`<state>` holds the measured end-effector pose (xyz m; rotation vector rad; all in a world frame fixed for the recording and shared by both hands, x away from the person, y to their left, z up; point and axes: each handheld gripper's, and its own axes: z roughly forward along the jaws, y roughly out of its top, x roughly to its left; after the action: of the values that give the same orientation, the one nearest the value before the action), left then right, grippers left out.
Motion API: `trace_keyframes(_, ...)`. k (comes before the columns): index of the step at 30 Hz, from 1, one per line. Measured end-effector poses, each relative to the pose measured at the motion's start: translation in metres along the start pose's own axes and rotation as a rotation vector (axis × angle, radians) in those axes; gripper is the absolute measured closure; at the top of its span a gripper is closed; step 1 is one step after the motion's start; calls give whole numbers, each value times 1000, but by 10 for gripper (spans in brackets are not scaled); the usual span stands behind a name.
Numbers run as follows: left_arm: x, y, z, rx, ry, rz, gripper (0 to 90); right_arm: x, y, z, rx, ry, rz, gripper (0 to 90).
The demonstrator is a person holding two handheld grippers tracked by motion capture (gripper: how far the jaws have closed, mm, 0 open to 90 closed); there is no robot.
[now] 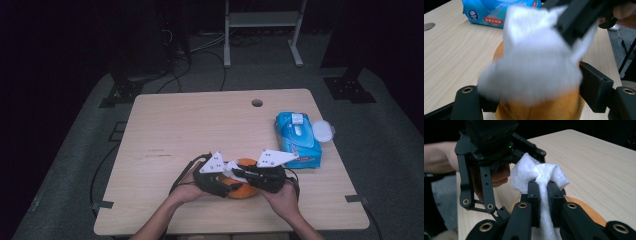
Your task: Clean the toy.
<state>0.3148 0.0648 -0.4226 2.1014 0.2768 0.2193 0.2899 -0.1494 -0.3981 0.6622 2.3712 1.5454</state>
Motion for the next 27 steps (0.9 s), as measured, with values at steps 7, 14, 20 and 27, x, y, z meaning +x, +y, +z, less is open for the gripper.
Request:
trace_keyframes(7,12,-10,-5,-7,-20,-46,298,-24,-8,-15,-3,-46,60,822)
trace_keyframes(14,21,-17,-9,-11,-29,-100,284,-36,-19,-23,-13,-82,110,821)
trace_keyframes(20,18,-5,-14,-5,-8,-99,198,-36,-18,-17,-14,-85,105,821)
trace_keyframes(27,18,-7,-13,-3,-21,-77,260,-27,-13,-14,-27,-72,79,820)
